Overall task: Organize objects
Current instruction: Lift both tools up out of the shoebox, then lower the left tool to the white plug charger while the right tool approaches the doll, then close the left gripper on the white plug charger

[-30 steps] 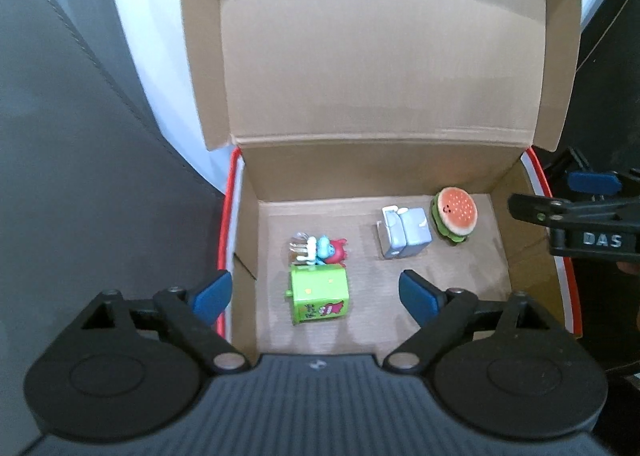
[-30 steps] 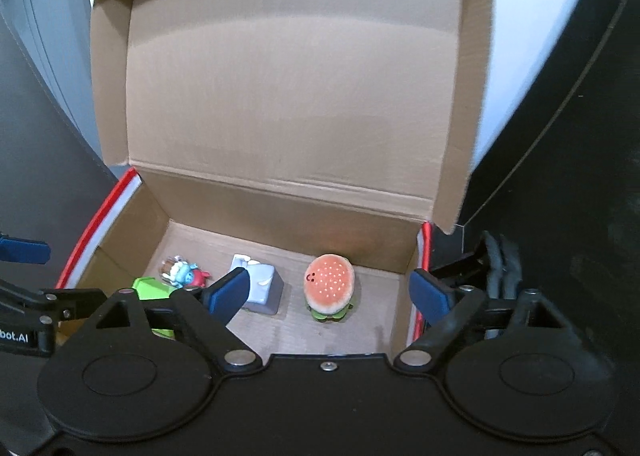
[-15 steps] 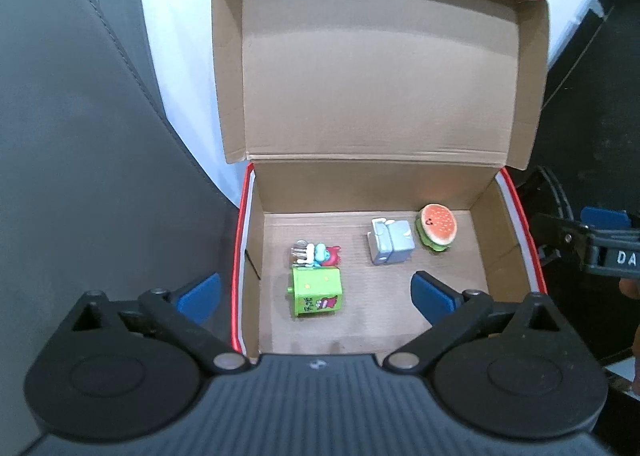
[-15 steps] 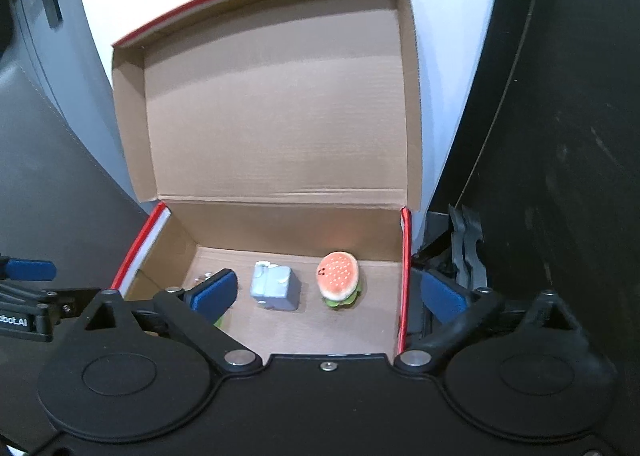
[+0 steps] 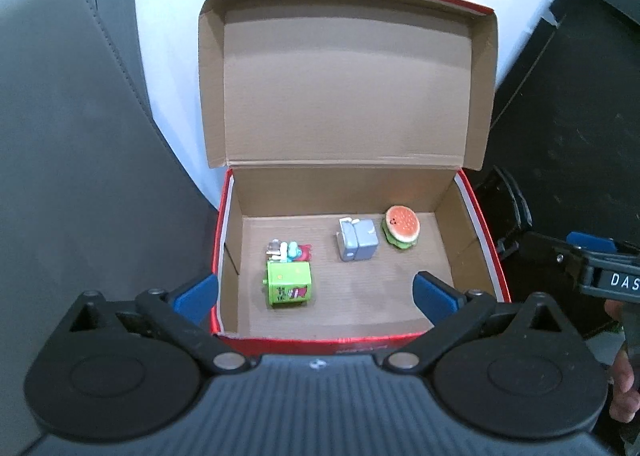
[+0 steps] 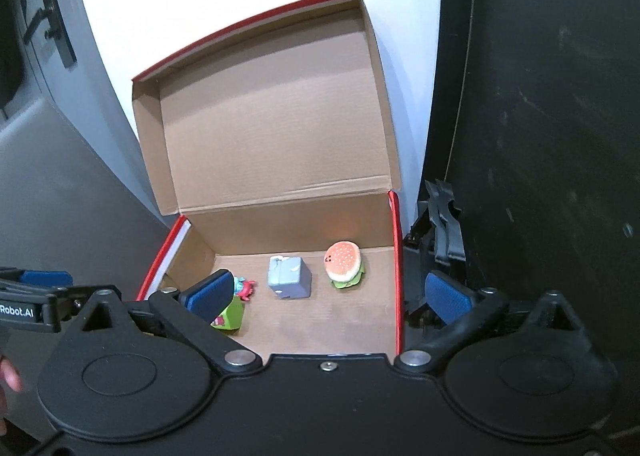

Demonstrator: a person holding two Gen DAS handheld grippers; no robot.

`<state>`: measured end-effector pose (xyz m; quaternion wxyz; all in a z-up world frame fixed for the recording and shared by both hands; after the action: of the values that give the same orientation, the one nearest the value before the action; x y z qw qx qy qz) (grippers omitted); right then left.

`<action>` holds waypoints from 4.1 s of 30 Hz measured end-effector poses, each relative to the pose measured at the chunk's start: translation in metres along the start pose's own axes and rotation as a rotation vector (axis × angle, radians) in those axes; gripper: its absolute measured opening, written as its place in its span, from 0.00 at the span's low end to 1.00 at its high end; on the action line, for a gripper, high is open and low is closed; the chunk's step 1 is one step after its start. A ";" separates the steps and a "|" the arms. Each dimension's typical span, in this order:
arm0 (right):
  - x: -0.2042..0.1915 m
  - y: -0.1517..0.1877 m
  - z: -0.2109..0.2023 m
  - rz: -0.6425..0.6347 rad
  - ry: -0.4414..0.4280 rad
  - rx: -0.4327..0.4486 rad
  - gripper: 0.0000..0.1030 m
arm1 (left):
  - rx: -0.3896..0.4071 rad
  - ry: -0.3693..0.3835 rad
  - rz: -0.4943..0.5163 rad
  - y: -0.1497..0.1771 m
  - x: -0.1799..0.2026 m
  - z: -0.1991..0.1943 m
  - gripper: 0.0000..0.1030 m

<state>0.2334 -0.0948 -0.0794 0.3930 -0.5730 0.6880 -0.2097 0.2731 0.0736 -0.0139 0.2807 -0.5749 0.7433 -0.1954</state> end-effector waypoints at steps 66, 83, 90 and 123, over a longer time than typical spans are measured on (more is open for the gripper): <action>0.004 0.113 -0.035 0.268 0.137 0.021 0.96 | -0.032 0.067 -0.002 0.083 0.008 -0.007 0.99; 0.016 0.124 -0.007 0.320 0.079 -0.052 0.77 | -0.134 0.075 -0.091 0.092 0.018 0.039 0.84; 0.019 0.127 0.005 0.340 0.059 -0.077 0.76 | -0.179 0.060 -0.126 0.099 0.025 0.062 0.74; 0.028 0.137 0.046 0.315 0.069 -0.199 0.76 | -0.276 0.003 -0.154 0.119 0.050 0.137 0.60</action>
<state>0.1830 -0.0793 -0.2171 0.3383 -0.4869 0.7995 -0.0959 0.2630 0.0609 -0.2011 0.1821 -0.6629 0.7174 -0.1131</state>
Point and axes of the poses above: each gripper's, at about its wrist camera, not at the fingertips, and z roughly the way its jaws point, x to its right, y to its underside, the point moved 5 cm from there along z, roughly the way its jaws point, and after that the axes turned 8 degrees about -y, right-handed, at the moved point
